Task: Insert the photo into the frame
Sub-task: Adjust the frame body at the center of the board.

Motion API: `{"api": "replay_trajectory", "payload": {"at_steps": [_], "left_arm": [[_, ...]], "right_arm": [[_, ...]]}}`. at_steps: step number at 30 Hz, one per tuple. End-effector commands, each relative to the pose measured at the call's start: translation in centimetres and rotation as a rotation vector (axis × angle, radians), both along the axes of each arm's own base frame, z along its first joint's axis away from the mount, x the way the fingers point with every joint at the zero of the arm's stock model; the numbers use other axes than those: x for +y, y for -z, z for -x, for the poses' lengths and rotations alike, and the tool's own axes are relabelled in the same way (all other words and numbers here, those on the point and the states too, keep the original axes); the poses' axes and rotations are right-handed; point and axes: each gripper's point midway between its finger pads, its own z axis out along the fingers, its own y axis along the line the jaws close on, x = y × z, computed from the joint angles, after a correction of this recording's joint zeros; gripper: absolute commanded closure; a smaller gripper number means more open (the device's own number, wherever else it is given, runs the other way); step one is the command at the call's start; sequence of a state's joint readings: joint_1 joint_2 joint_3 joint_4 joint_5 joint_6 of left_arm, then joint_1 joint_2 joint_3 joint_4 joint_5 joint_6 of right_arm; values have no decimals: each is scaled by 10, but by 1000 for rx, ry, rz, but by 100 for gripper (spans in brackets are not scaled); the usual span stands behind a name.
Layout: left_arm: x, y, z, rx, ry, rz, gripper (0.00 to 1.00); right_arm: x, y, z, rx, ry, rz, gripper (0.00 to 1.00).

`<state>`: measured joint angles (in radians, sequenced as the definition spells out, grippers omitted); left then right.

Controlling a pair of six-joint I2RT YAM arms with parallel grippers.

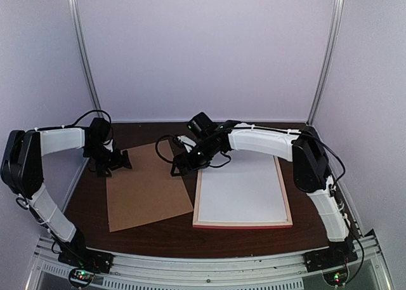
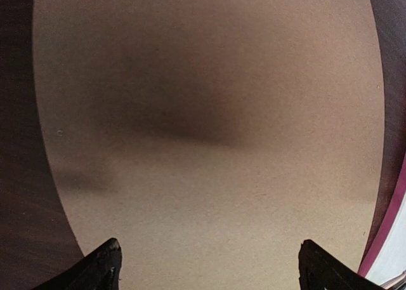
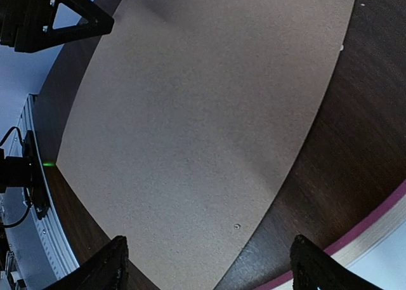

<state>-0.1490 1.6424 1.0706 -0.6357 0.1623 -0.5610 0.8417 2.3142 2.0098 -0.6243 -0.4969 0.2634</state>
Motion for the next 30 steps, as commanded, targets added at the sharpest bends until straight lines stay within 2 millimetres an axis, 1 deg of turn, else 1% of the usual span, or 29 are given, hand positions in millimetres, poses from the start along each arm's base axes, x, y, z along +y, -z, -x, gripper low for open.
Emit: {"api": "replay_trajectory", "payload": {"at_steps": [1, 5, 7, 12, 16, 19, 25, 28, 30], "left_arm": [[23, -6, 0, -32, -87, 14, 2], [43, 0, 6, -11, -141, -27, 2], [50, 3, 10, 0, -161, -42, 3], [60, 10, 15, 21, -188, -75, 2], [74, 13, 18, 34, -209, -123, 2], [74, 18, 21, 47, -208, -125, 2], [62, 29, 19, 65, -181, -65, 3], [60, 32, 18, 74, -169, -57, 4], [59, 36, 19, 83, -165, -48, 4]], "right_arm": [[6, 17, 8, 55, -28, 43, 13], [7, 32, 5, 81, -5, 80, 13], [5, 39, 2, 89, 14, 110, 13], [-4, 51, -2, 108, 58, 172, 13], [-17, 58, -9, 110, 99, 220, 14], [-29, 58, -15, 96, 131, 256, 14], [-53, 57, -29, 68, 194, 308, 14], [-48, 53, -29, 75, 177, 274, 14], [-38, 51, -25, 96, 151, 229, 15]]}}
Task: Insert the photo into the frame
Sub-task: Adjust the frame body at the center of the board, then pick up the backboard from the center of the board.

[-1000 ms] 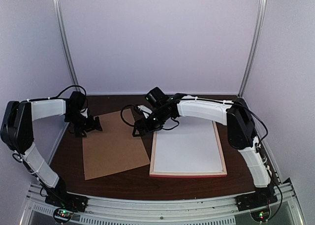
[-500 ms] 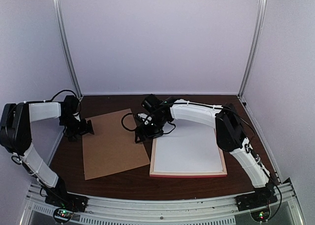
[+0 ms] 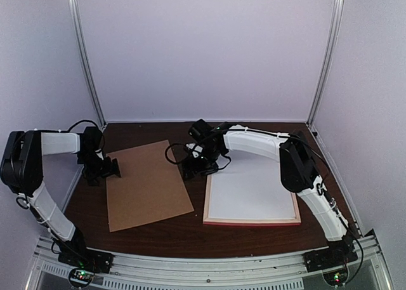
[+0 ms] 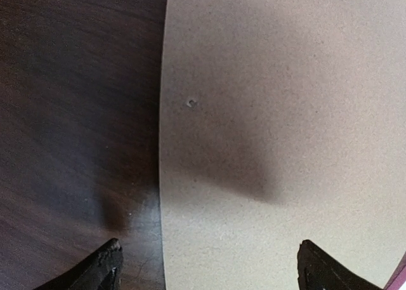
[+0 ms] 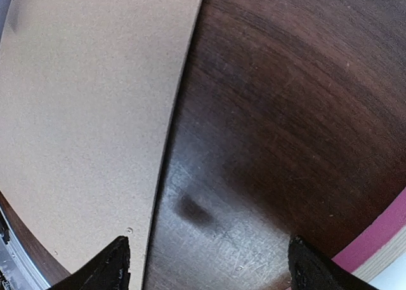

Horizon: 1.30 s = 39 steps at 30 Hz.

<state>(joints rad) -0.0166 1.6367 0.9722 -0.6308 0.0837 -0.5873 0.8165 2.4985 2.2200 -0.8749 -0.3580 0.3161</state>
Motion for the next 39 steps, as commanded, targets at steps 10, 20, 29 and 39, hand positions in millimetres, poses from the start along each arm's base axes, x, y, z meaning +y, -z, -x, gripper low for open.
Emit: {"api": "replay_trajectory", "payload": {"at_steps": [10, 20, 29, 39], "left_arm": [[-9, 22, 4, 16, 7, 102, 7], [-30, 29, 12, 12, 27, 233, 12], [-55, 21, 7, -50, 67, 385, 20], [-89, -39, -18, -295, 163, 613, 28]], "right_arm": [[24, -13, 8, 46, -14, -115, 18], [36, -1, 12, 98, -12, -135, 18], [43, 3, 17, 145, -7, -174, 20], [41, -6, 14, 132, 20, -188, 23]]}}
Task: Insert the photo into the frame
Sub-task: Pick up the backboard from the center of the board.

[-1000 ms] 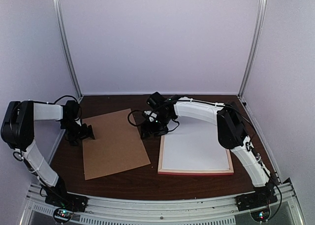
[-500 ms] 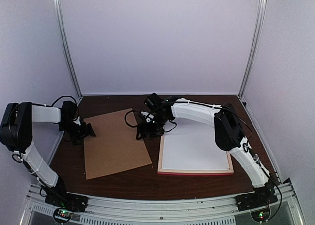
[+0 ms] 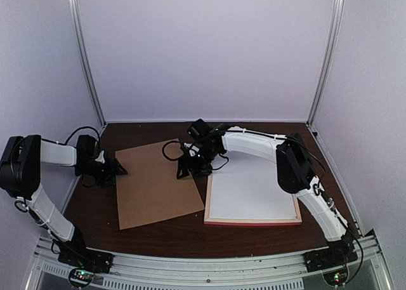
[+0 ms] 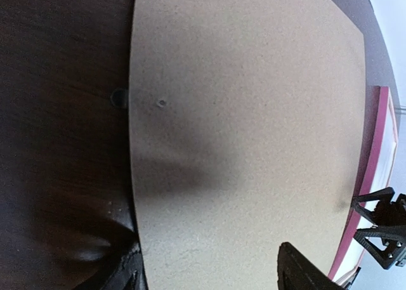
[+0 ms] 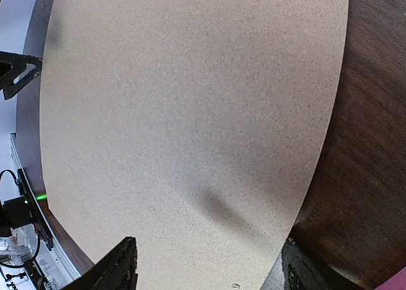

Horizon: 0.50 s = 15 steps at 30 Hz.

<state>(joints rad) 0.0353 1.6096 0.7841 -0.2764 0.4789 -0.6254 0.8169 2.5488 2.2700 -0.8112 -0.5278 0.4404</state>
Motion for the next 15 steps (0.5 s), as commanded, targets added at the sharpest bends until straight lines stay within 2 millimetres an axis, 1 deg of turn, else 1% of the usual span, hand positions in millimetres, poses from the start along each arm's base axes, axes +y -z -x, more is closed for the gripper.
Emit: {"api": "replay_trajectory", "payload": {"at_steps": [1, 3, 7, 9, 10, 15], "left_arm": [[-45, -48, -8, -155, 113, 245, 29], [-50, -63, -11, -205, 133, 267, 30], [-53, -89, -15, -286, 158, 277, 32], [-65, -102, -12, -312, 198, 288, 33], [-68, -110, -12, -329, 209, 290, 33], [-77, -138, -11, -378, 249, 283, 35]], "right_arm": [[9, -2, 5, -1, -8, -33, 23], [9, -2, 4, 0, -7, -34, 23], [7, 0, 2, 8, 0, -38, 24], [6, 0, 1, 11, 2, -41, 25], [5, 0, 1, 13, 3, -43, 25], [4, 0, 0, 25, 0, -62, 25]]}}
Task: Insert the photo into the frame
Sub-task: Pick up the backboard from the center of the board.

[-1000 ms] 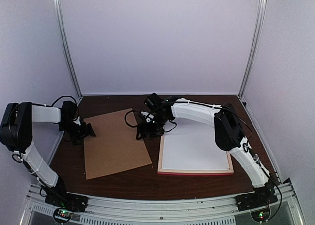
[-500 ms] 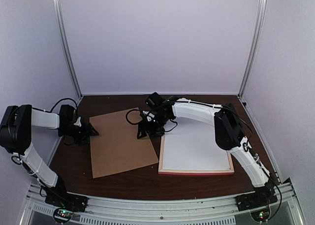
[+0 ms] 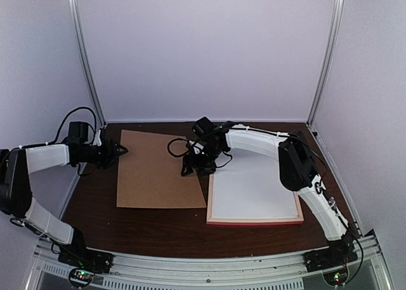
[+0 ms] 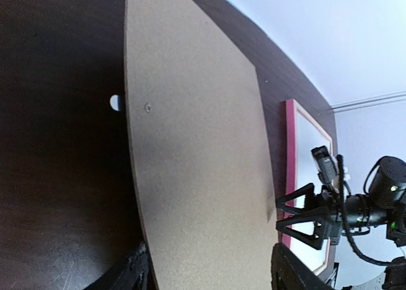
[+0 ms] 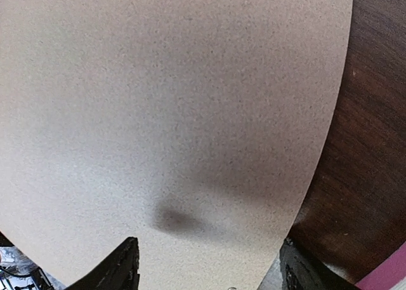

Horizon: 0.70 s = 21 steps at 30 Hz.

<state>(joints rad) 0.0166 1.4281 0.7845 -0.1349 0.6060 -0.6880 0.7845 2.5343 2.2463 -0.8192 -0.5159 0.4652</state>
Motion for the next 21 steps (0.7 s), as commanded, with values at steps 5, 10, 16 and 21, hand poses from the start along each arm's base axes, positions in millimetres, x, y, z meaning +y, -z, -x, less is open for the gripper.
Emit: {"api": "replay_trajectory", "payload": {"at_steps": [5, 10, 16, 21], "left_arm": [[-62, -66, 14, -118, 246, 120, 38], [-64, -72, 14, -111, 250, 94, 42], [-51, -72, 16, -49, 195, -20, 47], [-43, -65, 17, 16, 168, -67, 59]], "right_arm": [[22, -1, 13, 14, -66, -105, 26], [21, -2, 12, 15, -69, -115, 26], [19, 0, 12, 18, -68, -118, 27], [19, 3, 13, 23, -67, -117, 27]]}}
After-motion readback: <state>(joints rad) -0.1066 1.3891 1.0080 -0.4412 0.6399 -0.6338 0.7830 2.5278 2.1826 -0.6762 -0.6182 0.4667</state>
